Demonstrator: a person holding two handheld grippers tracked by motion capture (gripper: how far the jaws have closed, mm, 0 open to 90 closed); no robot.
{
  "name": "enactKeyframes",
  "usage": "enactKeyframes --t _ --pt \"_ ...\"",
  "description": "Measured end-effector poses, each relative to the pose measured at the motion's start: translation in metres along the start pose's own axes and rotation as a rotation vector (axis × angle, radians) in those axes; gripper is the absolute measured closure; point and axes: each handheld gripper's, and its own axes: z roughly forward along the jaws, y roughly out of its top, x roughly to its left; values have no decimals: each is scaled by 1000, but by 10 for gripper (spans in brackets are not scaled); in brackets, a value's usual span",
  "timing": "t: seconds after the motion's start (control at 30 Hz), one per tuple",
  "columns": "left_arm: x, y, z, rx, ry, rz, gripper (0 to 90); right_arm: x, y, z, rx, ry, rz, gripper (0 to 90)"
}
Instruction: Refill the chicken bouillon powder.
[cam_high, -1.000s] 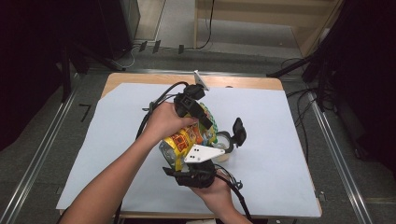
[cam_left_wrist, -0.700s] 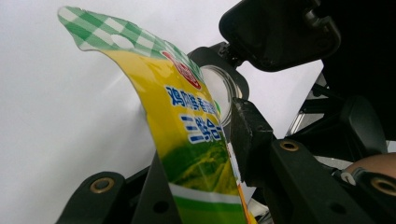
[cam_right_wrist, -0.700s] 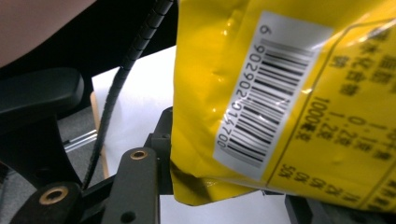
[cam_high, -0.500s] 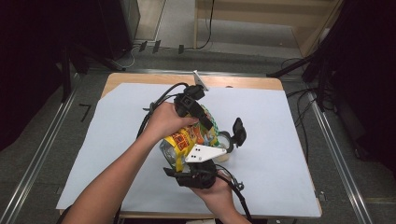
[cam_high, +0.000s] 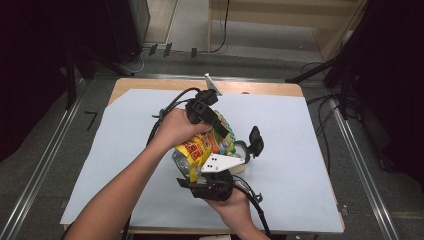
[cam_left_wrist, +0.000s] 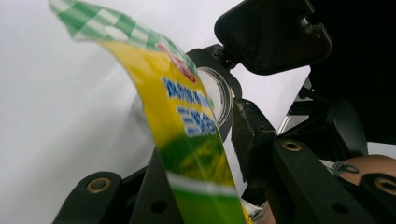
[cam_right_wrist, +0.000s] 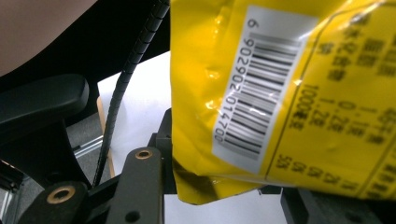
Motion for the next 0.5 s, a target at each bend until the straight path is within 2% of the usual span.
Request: enactKeyframes --t 0.13,0.5 --pt "-1 0 0 7 0 -4 779 0 0 -1 -6 7 3 629" --pt "-3 3 4 61 37 -2 796 2 2 -1 -11 28 9 624"
